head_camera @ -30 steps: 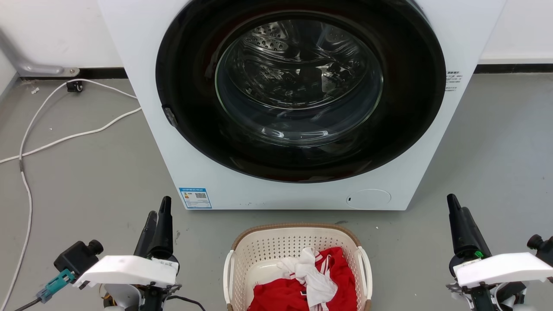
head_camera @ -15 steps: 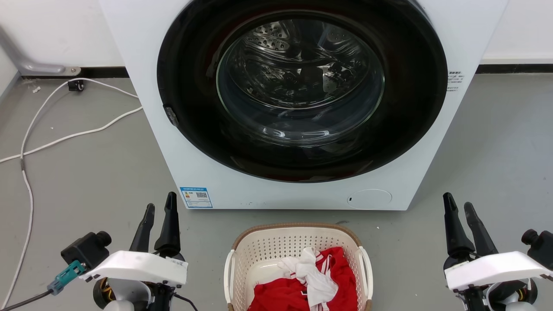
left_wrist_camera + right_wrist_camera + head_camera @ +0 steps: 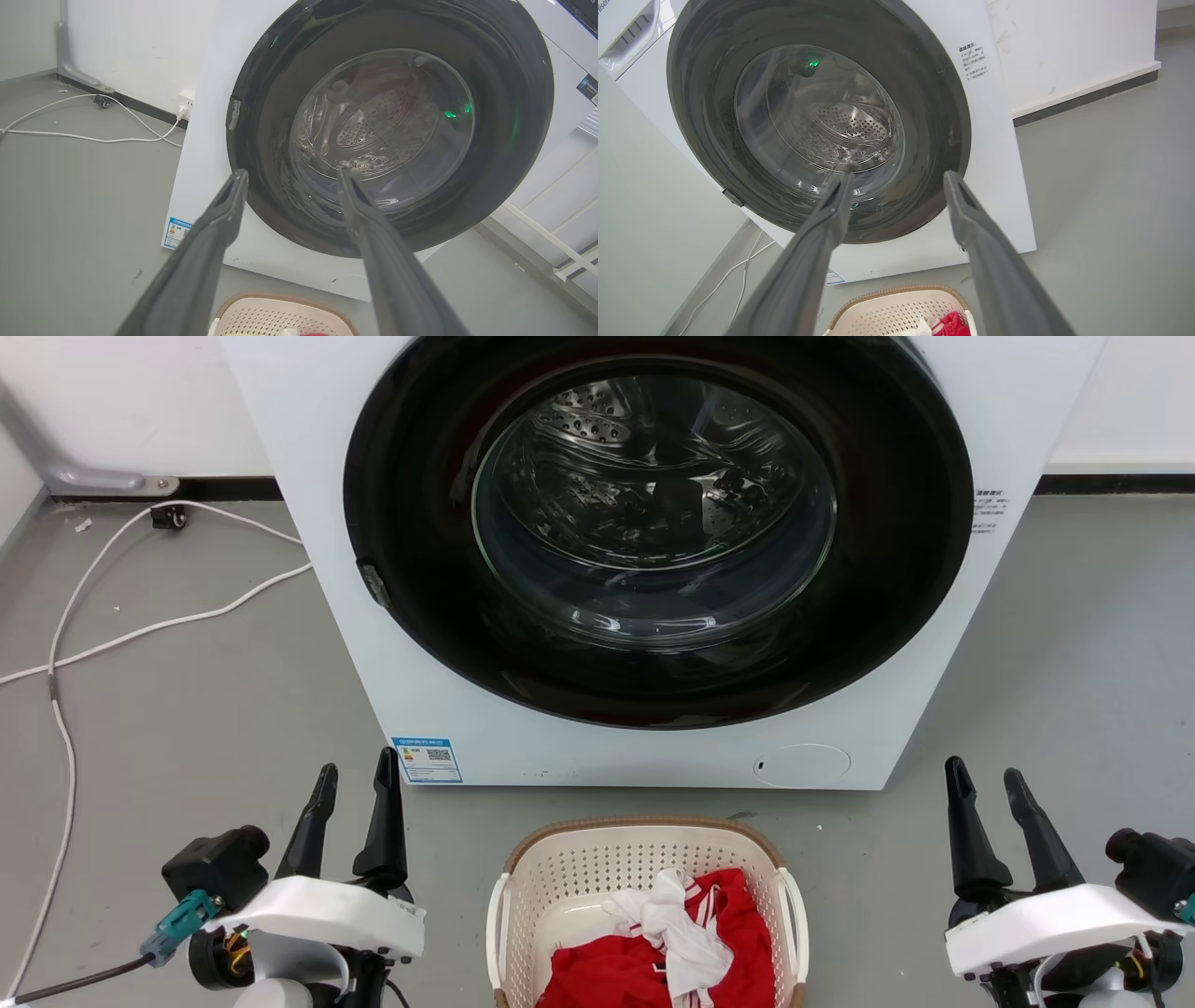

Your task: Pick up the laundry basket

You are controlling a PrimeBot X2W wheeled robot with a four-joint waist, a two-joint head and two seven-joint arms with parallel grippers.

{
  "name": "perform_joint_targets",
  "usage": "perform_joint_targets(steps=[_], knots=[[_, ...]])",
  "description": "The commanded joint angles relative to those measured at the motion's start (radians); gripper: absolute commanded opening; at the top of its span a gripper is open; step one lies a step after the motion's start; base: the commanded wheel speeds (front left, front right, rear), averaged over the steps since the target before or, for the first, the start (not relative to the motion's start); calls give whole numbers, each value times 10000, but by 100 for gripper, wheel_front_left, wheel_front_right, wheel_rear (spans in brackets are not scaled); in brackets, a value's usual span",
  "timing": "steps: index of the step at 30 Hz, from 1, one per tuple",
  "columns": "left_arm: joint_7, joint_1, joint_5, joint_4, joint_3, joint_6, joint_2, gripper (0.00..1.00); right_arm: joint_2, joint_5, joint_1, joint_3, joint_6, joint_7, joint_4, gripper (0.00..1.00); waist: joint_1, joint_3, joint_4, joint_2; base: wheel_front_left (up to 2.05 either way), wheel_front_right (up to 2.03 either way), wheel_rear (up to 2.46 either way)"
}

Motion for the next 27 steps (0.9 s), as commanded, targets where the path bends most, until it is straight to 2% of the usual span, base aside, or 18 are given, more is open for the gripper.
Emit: perform_joint_targets(steps=[1,27], knots=[[-100,-229,307,-113,-34,48,82,100,6,-333,-6,13,-1,-85,-157,100,-1,1,9,0,0,0,0],[-666,-170,2666,149,-303,264,115,100,25,-2737,302,11,0,-228,-325,100,-1,-63,44,0,0,0,0]])
